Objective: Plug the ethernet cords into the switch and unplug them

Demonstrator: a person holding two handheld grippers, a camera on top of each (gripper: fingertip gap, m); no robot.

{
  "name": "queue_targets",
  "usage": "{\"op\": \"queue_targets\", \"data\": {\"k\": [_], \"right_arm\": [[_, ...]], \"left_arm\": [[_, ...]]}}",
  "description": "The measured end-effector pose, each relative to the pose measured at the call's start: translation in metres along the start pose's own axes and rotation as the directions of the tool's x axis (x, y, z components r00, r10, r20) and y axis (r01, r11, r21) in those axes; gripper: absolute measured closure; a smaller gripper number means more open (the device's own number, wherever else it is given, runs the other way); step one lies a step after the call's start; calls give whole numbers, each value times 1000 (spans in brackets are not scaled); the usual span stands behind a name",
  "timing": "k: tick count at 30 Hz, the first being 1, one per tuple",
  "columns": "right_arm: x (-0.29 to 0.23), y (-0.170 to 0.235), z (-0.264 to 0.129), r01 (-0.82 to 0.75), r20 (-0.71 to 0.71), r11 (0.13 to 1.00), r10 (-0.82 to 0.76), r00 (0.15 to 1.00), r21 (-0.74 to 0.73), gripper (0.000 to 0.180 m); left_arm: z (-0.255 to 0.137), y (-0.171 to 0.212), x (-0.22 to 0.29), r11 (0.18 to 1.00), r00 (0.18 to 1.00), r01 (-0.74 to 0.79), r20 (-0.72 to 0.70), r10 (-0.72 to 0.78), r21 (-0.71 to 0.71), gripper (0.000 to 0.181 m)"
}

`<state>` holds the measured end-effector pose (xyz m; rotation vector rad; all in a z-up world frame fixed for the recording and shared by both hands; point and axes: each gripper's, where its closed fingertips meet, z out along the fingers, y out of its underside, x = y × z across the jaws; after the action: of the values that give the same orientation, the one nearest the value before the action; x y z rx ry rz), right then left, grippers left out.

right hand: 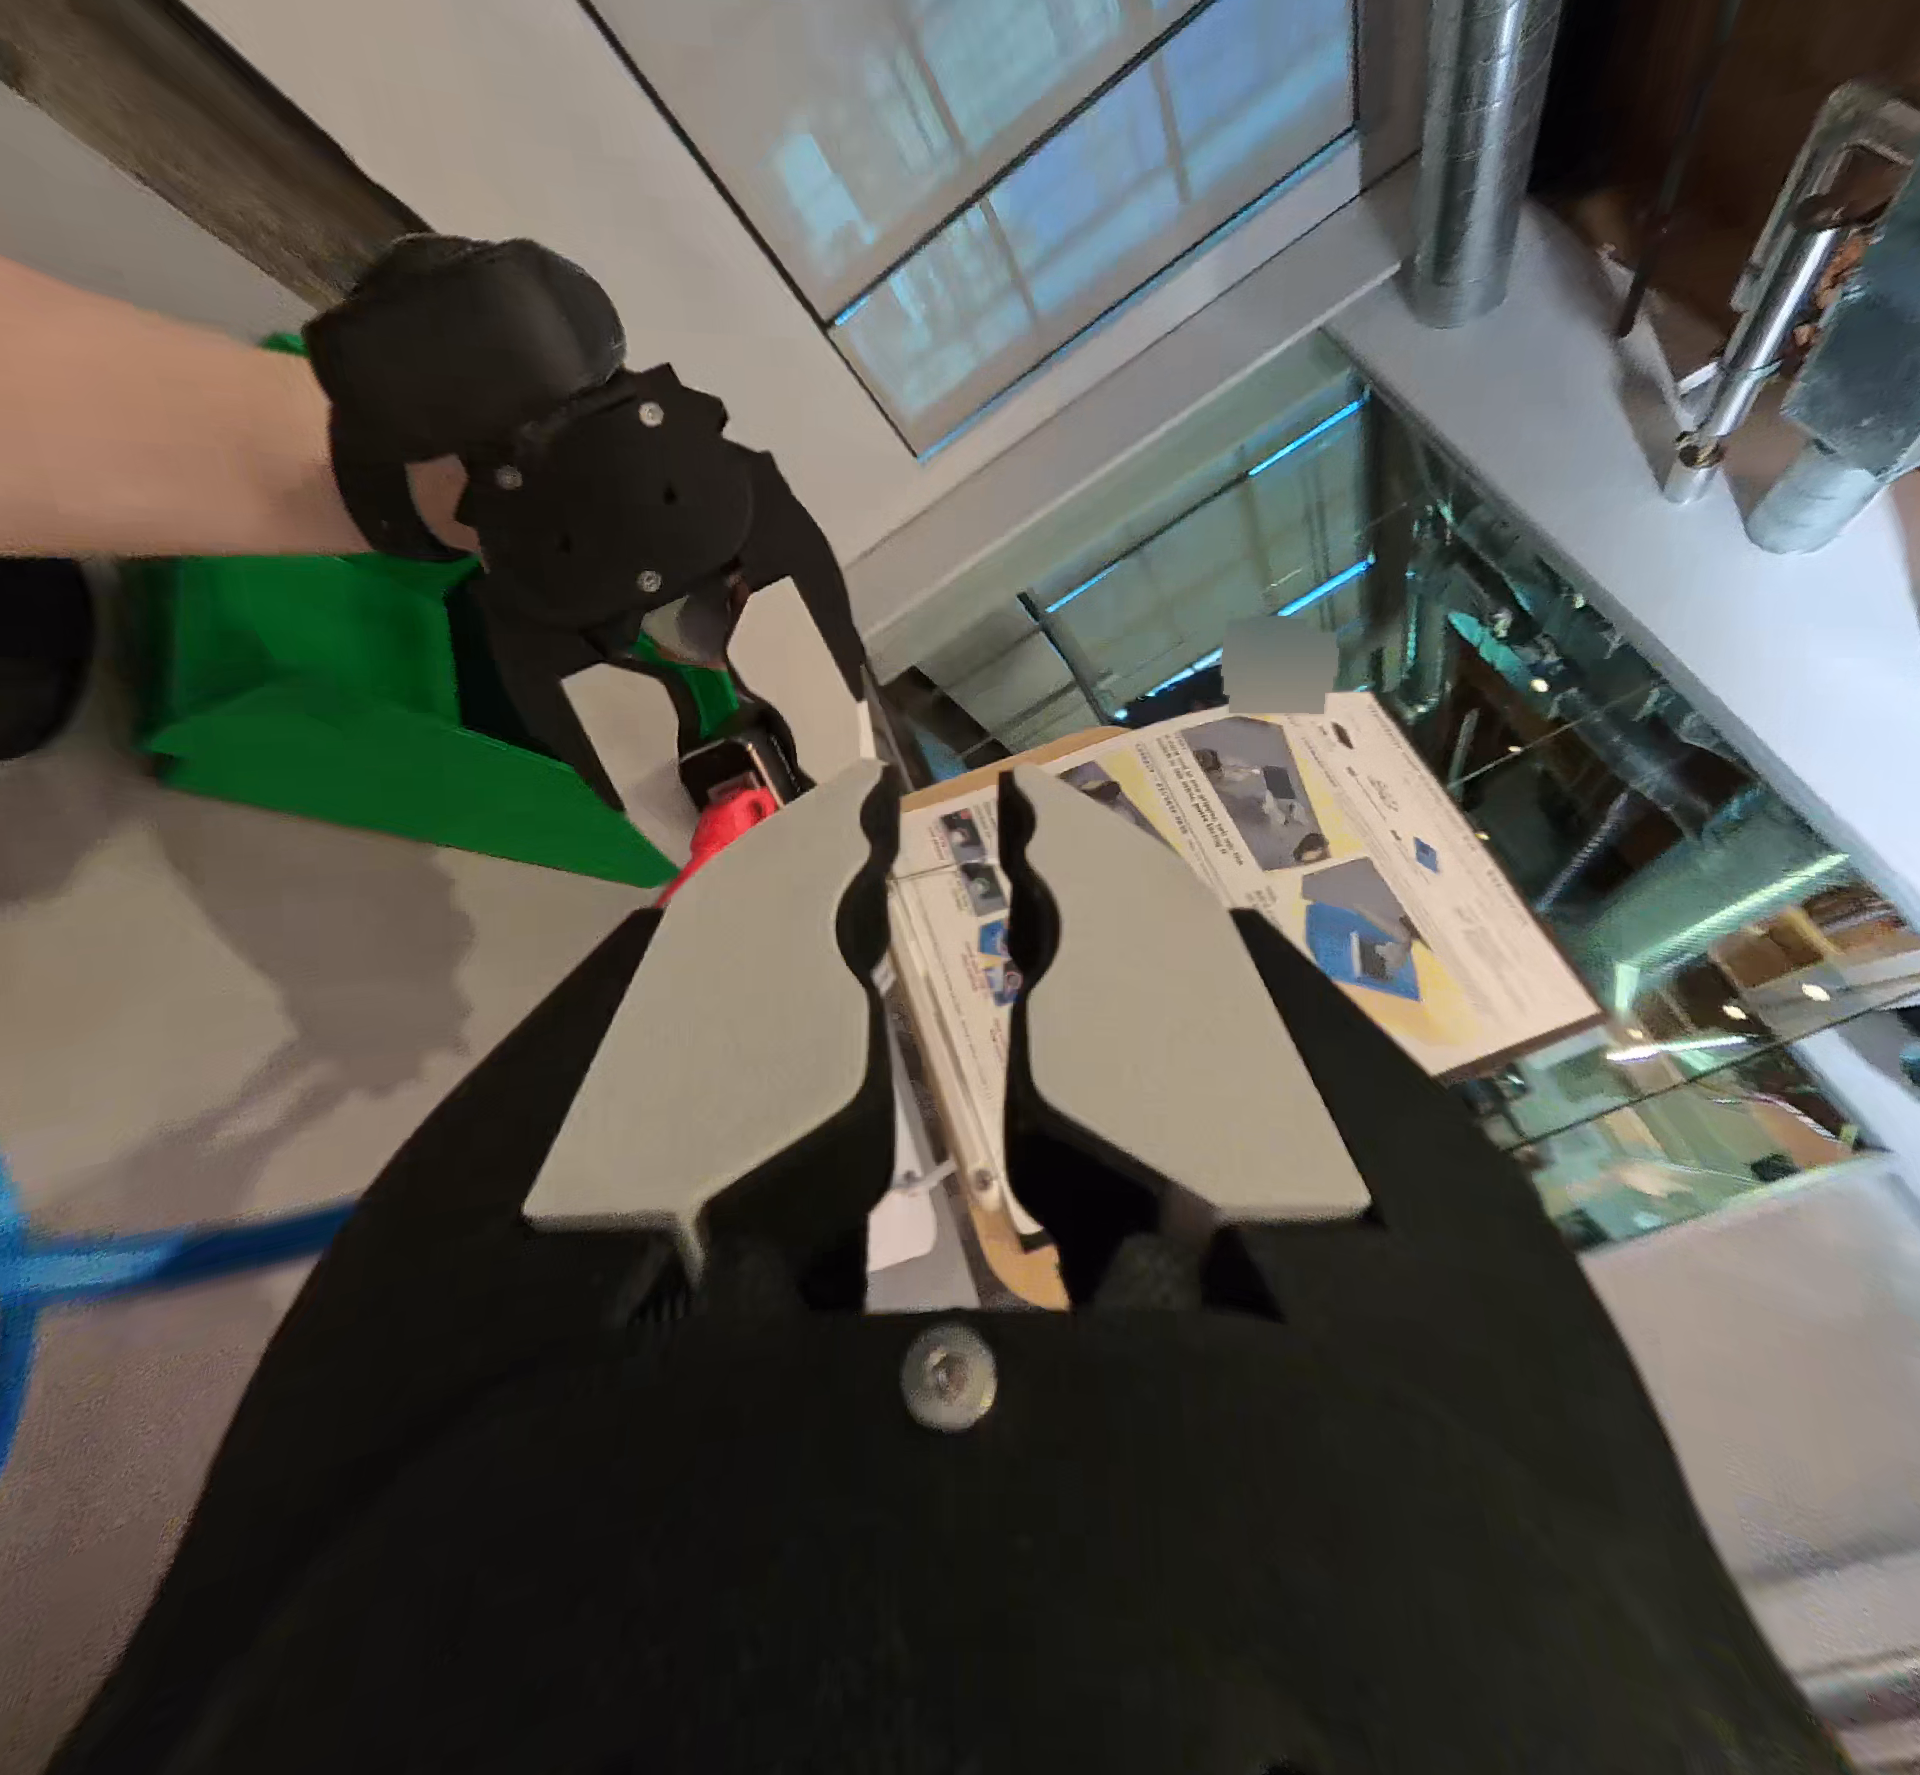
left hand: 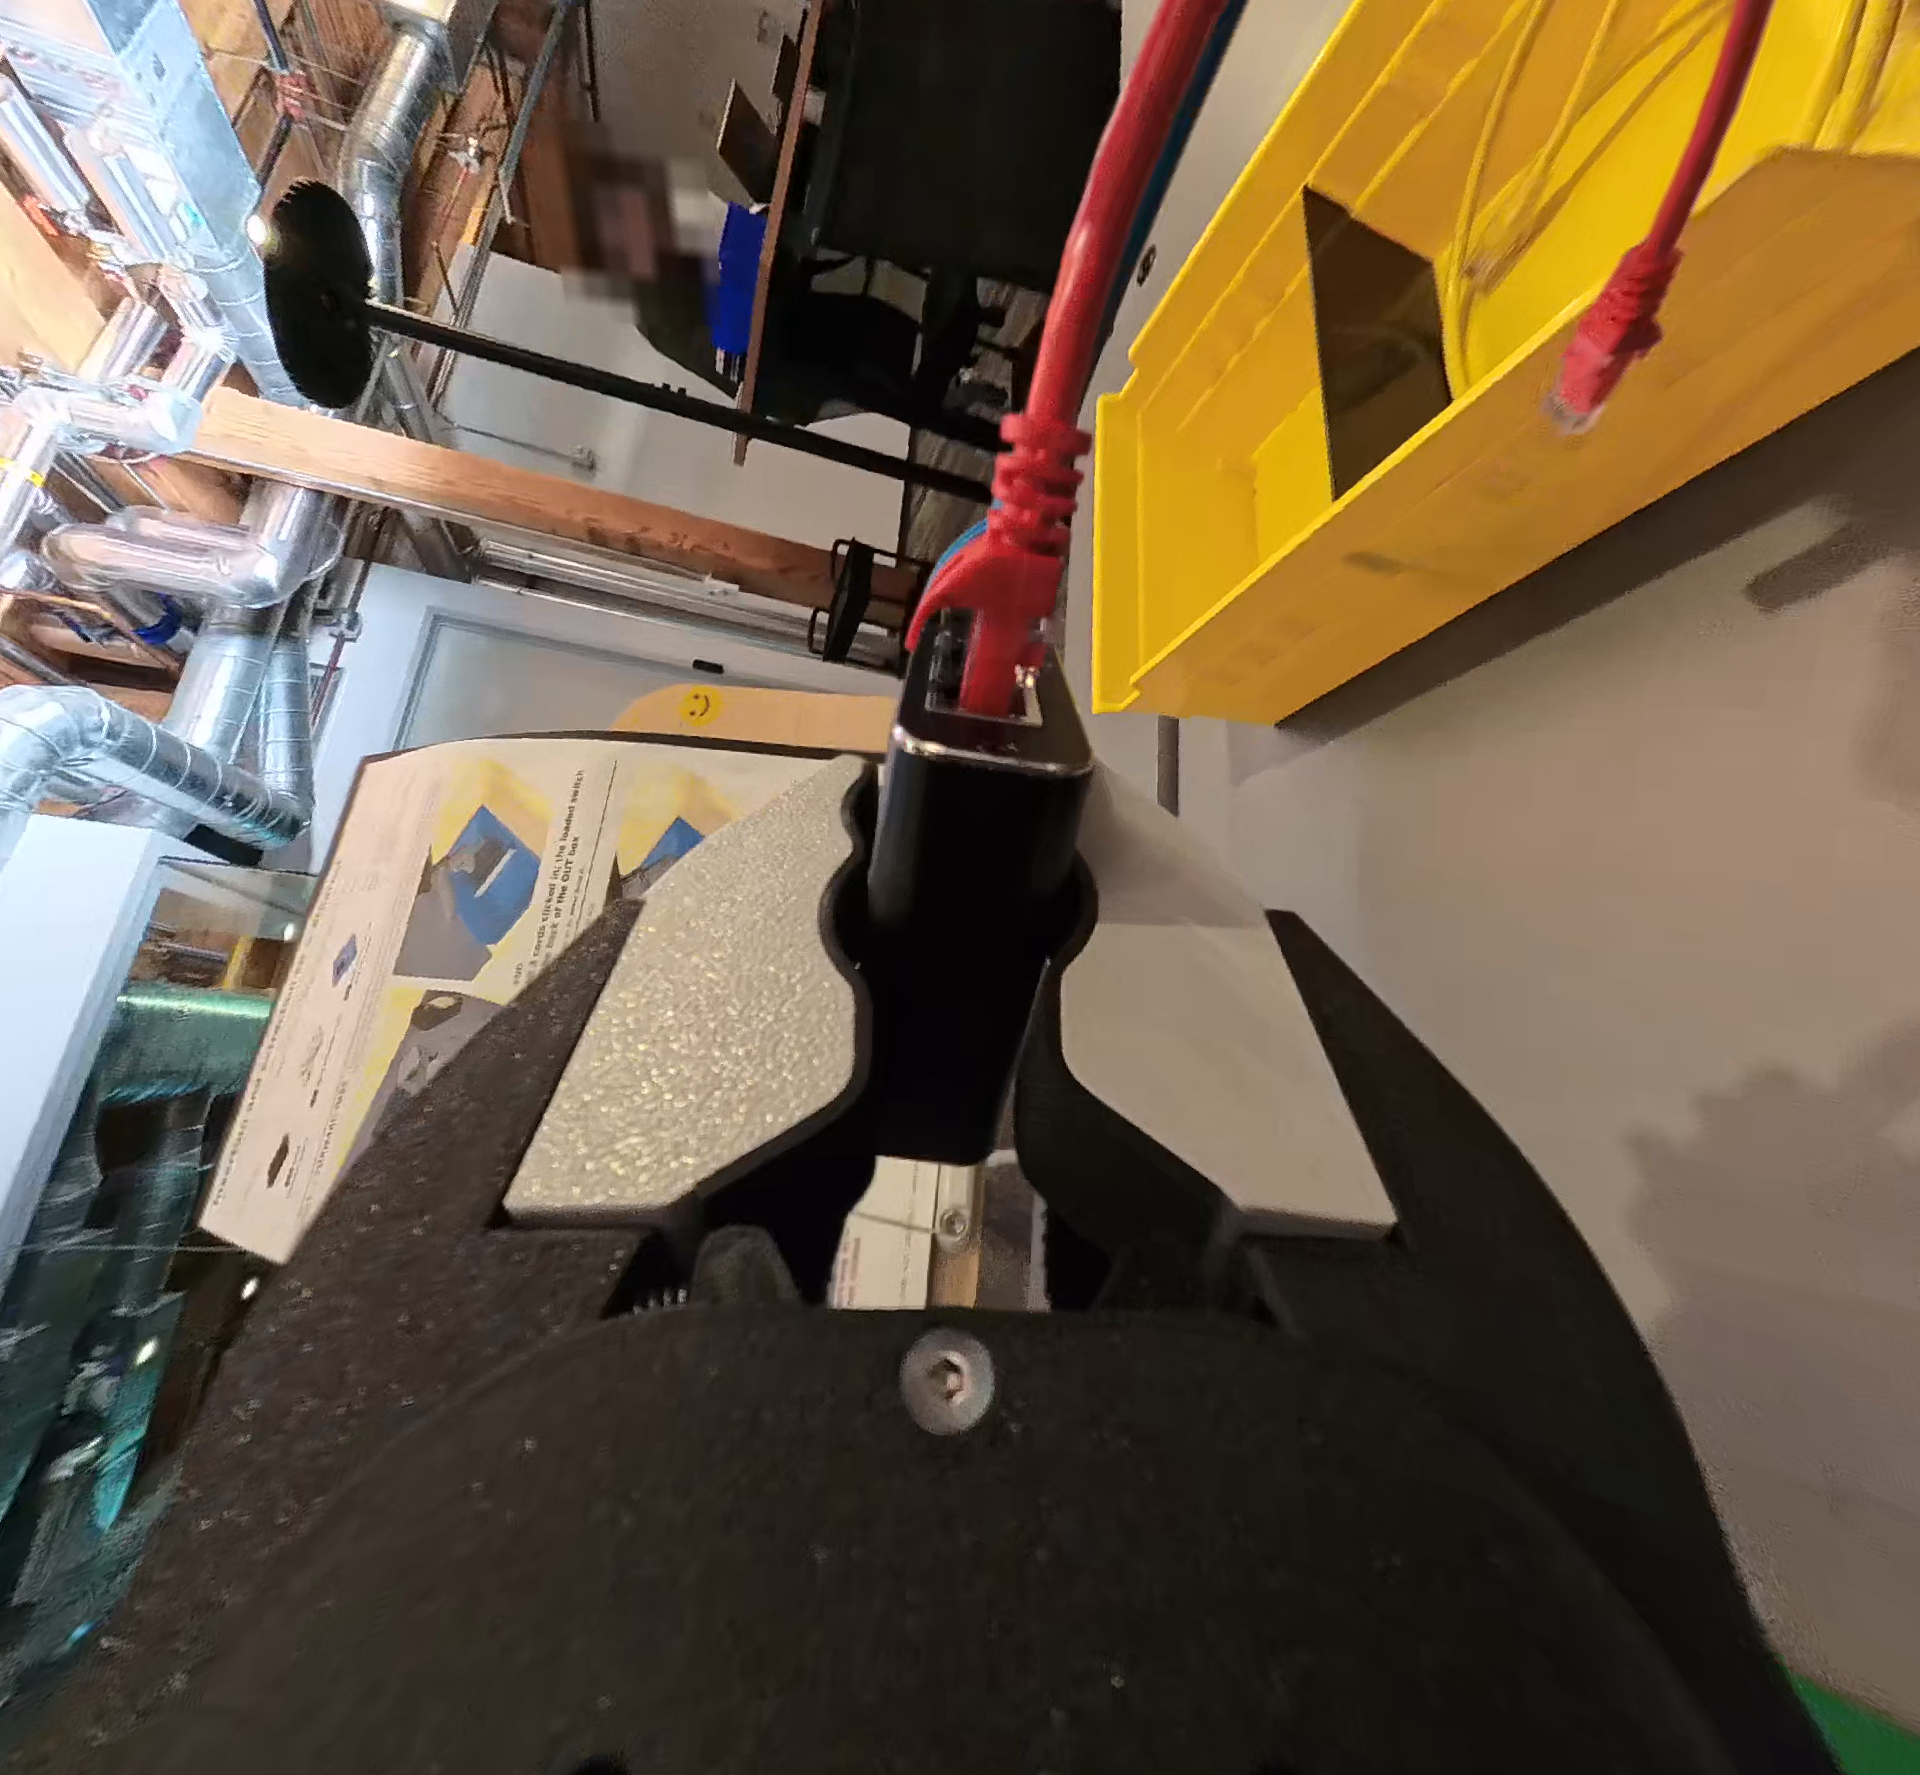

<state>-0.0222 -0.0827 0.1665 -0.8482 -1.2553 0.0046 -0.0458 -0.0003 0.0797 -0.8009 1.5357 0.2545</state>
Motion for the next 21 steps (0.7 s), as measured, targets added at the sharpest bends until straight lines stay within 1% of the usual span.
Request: {"op": "queue_targets", "data": {"k": [4,6,8,11,12,14,16,17,18,21], "right_arm": [[-12,22,-4,39,83,994,-30,996,-106,152],[-20,19,0,15,131,995,-2,991,-100,152],[-23,13,4,20,132,997,-10,991,-73,152],[-26,19,4,54,143,992,-37,989,-118,152],[-23,16,4,28,129,993,-13,992,-115,153],[-11,10,5,-74,73,991,83,994,-114,154],[-23,-1,8,-173,157,980,187,970,-99,150],[-31,-4,11,-173,193,979,191,962,-105,148],[-37,-1,15,-141,201,981,166,965,-135,147],[-48,19,25,-51,197,956,111,974,-288,148]], "left_arm": [[-4,-8,-2,998,999,44,-8,-44,55,153],[-5,-13,-2,996,998,56,-16,-55,75,153],[-7,-18,-2,993,998,64,-25,-62,98,153],[-11,-28,0,987,996,82,-52,-75,140,153],[-11,-27,-1,989,997,71,-43,-66,129,153],[-9,-23,0,996,999,31,-29,-29,85,153],[-6,-20,2,998,1000,10,-28,-9,57,153],[-5,-20,3,999,999,6,-32,-4,54,153],[-5,-20,4,999,999,1,-35,1,50,153],[-2,-13,9,999,998,-51,-46,51,-2,154]]}}
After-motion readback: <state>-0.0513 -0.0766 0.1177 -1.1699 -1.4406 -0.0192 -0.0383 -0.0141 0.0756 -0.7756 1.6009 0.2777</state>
